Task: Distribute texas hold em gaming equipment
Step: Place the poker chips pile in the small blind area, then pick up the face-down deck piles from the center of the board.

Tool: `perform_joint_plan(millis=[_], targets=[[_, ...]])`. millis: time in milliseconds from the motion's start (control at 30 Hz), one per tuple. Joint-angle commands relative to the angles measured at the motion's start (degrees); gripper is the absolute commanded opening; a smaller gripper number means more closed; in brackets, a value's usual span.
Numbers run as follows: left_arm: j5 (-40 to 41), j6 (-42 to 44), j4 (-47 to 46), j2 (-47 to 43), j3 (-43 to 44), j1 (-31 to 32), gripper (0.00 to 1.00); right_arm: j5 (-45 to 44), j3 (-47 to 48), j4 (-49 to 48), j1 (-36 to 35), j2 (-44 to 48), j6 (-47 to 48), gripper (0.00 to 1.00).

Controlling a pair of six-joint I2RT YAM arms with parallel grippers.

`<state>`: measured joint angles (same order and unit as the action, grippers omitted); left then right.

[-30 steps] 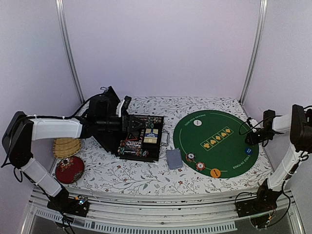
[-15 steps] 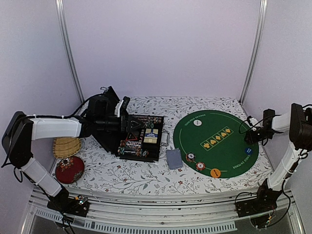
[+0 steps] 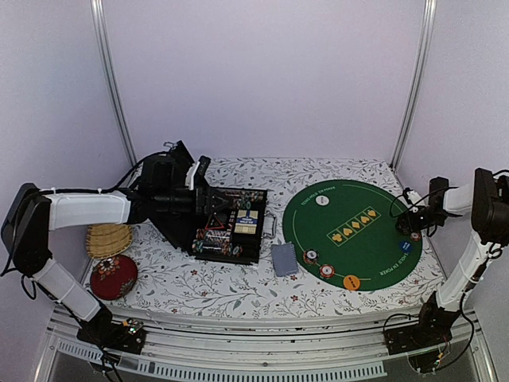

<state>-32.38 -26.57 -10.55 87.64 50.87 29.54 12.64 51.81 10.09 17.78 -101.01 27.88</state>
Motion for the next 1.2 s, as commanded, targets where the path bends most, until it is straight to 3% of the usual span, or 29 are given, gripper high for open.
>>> perform_joint_plan(millis=[0,200,400,767,967,1167], targets=[[0.30,0.74,1.06,-1.40,1.43,-0.82,0.71,2.58,0.94,0.27,-0.40,2.10,-0.95,0.90],[0.68,0.85,1.34,-1.97,1.02,-0.84,0.71,5.37,0.69,-2.51,-0.42,9.91,-4.32,0.90],[3.42,1.53,3.23,-3.68,0.55,-0.80,0.72,9.93,0.19,-5.90,-2.11,19.78,-9.17,0.99],[8.92,1.44,8.68,-6.63,0.60,-0.63,0.72,10.26,4.85,-8.14,-19.51,30.28,-12.35,0.99],[12.69,2.11,13.08,-7.47,3.39,1.01,0.72,15.43,6.77,-10.76,-25.52,32.03,-13.45,0.99],[17.77,4.32,19.27,-6.09,7.83,5.70,0.71,12.75,7.08,-9.63,-34.50,31.37,-14.28,0.99]])
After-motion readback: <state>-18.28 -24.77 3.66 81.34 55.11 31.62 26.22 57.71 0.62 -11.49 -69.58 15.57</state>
